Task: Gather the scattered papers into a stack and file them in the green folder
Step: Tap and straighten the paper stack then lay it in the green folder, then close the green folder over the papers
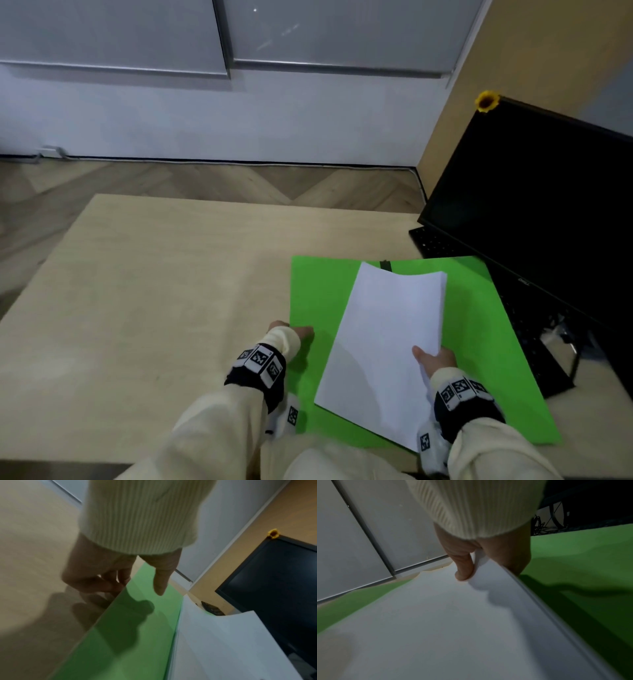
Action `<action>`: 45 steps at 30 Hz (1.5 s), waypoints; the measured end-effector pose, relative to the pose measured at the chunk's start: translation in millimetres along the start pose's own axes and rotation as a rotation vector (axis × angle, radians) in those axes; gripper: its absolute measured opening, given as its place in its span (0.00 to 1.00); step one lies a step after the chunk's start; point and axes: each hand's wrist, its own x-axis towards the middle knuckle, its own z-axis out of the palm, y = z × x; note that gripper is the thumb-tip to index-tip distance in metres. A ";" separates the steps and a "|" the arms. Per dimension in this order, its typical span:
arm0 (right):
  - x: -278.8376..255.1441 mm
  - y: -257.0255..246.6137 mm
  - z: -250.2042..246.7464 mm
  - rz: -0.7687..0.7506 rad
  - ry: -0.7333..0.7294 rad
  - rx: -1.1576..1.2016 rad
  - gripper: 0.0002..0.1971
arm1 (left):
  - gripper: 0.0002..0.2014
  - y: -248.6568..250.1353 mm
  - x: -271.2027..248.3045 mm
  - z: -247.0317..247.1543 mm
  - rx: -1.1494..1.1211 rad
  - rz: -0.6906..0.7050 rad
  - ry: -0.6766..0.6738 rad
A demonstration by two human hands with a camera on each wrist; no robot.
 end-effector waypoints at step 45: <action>-70.3 -136.6 194.5 -0.302 -0.202 -0.304 0.31 | 0.22 -5.8 -36.6 -282.9 0.169 0.340 0.298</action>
